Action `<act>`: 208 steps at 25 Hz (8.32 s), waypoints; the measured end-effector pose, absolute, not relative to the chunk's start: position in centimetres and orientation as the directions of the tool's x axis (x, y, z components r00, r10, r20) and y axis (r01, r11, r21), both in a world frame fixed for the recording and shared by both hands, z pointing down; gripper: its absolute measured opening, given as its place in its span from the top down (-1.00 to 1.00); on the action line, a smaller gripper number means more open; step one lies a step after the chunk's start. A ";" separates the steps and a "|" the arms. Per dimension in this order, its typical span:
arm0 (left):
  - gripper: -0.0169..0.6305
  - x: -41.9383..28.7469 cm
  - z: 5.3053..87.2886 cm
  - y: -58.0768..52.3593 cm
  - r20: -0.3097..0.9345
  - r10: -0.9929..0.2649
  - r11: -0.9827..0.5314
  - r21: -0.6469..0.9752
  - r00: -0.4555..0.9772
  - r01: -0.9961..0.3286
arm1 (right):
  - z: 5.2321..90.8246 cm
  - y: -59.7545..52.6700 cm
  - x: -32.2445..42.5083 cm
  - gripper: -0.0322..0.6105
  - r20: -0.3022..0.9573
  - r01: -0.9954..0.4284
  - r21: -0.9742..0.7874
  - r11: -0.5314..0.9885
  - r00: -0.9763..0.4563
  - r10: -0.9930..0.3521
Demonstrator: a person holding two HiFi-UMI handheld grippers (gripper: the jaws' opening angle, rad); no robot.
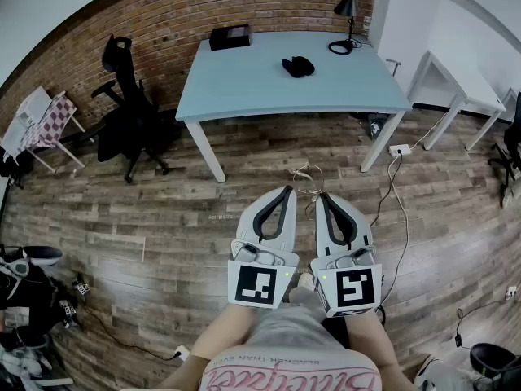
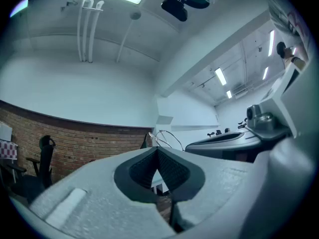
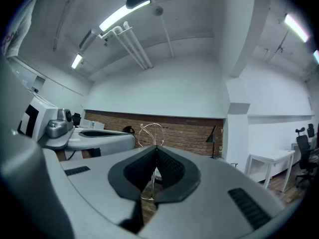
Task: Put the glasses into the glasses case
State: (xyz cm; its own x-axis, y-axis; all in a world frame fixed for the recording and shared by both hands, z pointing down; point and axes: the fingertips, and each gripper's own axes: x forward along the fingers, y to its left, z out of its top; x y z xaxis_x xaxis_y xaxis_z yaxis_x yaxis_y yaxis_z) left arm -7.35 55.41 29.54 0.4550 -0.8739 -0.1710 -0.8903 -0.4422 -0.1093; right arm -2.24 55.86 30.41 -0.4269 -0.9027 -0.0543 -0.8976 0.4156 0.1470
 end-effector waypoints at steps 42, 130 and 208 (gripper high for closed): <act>0.94 2.6 29.9 37.9 -0.156 -0.910 -0.367 -0.126 0.384 -0.922 | 31.2 38.7 7.5 0.87 -0.054 -0.855 0.110 0.507 -0.515 -0.856; 0.94 -2.6 35.5 -26.9 0.011 -0.948 -0.320 -0.025 0.319 -0.947 | 36.9 -27.0 4.5 0.86 0.179 -0.836 0.042 0.546 -0.532 -0.828; 0.94 -2.3 35.9 -27.2 -0.036 -0.903 -0.425 -0.069 0.428 -0.903 | 33.8 -27.5 7.5 0.88 0.127 -0.898 0.092 0.431 -0.419 -0.899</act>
